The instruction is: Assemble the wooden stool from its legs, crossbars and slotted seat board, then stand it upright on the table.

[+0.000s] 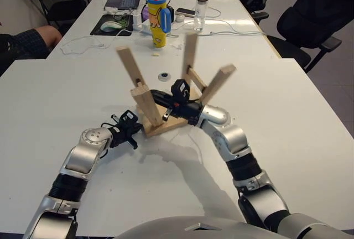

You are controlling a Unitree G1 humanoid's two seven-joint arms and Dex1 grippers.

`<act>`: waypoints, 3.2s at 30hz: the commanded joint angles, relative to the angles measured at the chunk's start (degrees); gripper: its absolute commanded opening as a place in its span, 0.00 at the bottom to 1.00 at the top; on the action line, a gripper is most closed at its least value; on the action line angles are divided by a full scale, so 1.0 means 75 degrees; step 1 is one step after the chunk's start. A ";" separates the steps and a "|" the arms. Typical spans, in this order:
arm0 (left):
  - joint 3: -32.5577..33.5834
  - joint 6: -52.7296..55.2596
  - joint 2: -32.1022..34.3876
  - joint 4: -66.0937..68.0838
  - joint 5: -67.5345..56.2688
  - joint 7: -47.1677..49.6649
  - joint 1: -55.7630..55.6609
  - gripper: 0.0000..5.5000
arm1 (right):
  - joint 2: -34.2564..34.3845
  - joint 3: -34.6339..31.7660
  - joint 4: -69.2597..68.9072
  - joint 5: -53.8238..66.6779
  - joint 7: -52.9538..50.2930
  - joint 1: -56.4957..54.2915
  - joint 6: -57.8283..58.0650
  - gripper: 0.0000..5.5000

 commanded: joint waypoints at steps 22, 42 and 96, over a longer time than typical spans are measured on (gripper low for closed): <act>0.0649 0.0708 -0.0685 -0.2953 0.0719 0.2042 0.2642 0.00 | -0.2032 -0.2093 -0.3871 -0.0470 -0.2790 0.5202 0.2189 0.00; 0.0065 0.2064 -0.1952 -0.3677 -0.2032 0.0176 0.1241 0.00 | -0.1300 -0.1254 -0.3332 0.0294 -0.1842 0.3738 0.2822 0.00; -0.0937 0.0589 -0.0690 -0.4104 -0.1614 0.0882 0.1389 0.47 | -0.0829 -0.1568 -0.2798 0.0812 -0.2350 0.2315 0.3303 0.00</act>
